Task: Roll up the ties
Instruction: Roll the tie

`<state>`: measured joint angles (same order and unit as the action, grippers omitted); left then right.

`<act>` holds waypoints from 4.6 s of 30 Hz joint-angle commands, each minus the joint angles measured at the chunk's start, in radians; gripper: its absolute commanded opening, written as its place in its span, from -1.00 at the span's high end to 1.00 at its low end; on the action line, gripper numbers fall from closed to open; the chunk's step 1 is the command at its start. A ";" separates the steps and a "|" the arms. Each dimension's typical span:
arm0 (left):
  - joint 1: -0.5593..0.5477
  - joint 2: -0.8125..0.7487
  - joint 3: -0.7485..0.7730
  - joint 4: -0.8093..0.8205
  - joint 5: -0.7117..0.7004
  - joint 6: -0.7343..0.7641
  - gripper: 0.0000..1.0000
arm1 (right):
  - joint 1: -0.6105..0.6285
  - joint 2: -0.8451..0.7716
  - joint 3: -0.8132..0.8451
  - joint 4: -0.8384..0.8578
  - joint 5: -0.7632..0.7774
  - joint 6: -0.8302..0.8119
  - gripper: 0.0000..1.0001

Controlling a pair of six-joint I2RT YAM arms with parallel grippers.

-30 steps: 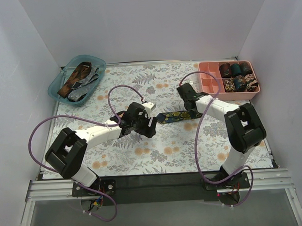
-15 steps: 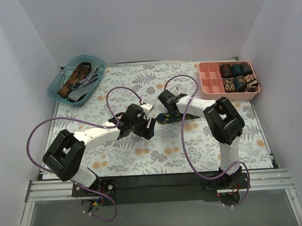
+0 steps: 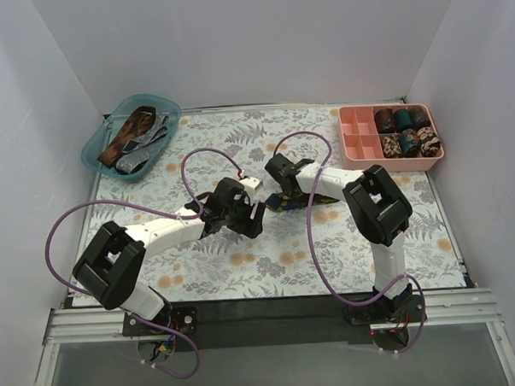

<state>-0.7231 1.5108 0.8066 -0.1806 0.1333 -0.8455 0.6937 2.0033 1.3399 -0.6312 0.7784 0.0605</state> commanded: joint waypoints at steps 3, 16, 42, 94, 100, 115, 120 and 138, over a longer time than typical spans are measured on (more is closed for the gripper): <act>0.004 -0.038 -0.003 -0.002 -0.004 -0.003 -0.25 | 0.010 0.017 0.007 0.033 -0.355 0.027 0.05; 0.004 -0.041 0.028 0.013 0.003 0.054 -0.32 | 0.009 -0.147 0.039 0.019 -0.424 0.019 -0.17; -0.082 0.460 0.631 0.109 0.261 0.709 -0.96 | -0.652 -0.529 -0.323 0.222 -1.180 0.265 -0.97; -0.133 0.618 0.448 0.132 0.217 0.323 0.04 | -0.662 -0.296 -0.568 0.762 -1.567 0.351 -0.86; -0.160 0.638 0.462 0.136 0.175 0.299 0.02 | -0.657 -0.285 -0.604 0.763 -1.594 0.341 -0.82; -0.206 0.678 0.436 0.158 0.154 0.263 0.01 | -0.645 -0.187 -0.633 0.873 -1.625 0.372 -0.09; -0.208 0.686 0.434 0.159 0.150 0.238 0.01 | -0.638 -0.189 -0.642 0.875 -1.625 0.355 0.61; -0.116 0.292 0.255 0.083 0.072 0.131 -0.68 | -0.600 -0.399 -0.426 0.435 -1.040 0.053 0.97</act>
<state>-0.8715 1.9114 1.1213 -0.0090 0.2207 -0.6621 0.0856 1.6543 0.8543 -0.0792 -0.5446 0.2260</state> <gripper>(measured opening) 0.840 0.205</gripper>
